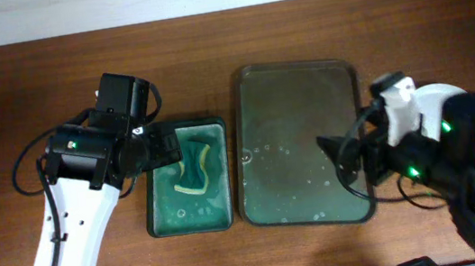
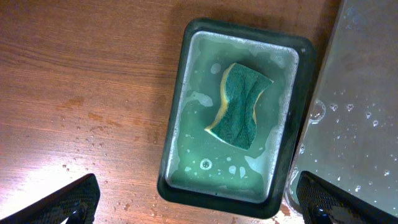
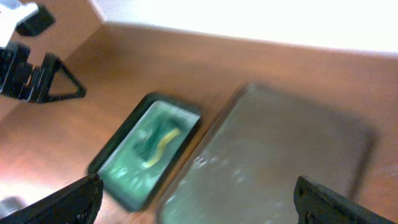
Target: Clean dirty plates on tray and stack at the side
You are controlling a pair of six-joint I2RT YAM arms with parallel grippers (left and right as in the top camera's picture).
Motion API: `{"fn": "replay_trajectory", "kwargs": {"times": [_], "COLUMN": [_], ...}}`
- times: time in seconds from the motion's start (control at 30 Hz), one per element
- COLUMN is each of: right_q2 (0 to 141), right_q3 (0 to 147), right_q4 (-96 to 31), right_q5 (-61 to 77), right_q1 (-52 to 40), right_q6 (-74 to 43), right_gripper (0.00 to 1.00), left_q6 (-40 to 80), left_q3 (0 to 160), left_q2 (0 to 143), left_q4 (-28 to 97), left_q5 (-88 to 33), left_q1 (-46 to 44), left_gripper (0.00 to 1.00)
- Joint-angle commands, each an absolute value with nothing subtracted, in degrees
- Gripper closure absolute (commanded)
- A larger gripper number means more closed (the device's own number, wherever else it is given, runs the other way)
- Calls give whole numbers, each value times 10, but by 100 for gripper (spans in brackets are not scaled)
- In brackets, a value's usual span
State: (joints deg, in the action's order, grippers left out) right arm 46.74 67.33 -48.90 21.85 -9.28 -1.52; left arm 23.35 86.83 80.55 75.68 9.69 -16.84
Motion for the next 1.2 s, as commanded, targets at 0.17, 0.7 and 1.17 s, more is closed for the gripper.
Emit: {"fn": "replay_trajectory", "kwargs": {"times": [0.17, 0.7, 1.17], "right_q2": [208, 3, 4], "right_q3": [349, 3, 3], "right_q4": [-274, -7, -37], "right_q5": [73, 83, 83], "right_q1": [-77, -79, -79], "right_q6": [10, 11, 11], "right_gripper": [1, 2, 2], "left_q6": [224, 224, 224], "left_q3": [869, 869, 869], "left_q2": [800, 800, 798], "left_q4": [756, 756, 755], "left_q5": [103, 103, 103], "left_q1": [-166, -166, -166], "left_gripper": [0, 1, 1]}}
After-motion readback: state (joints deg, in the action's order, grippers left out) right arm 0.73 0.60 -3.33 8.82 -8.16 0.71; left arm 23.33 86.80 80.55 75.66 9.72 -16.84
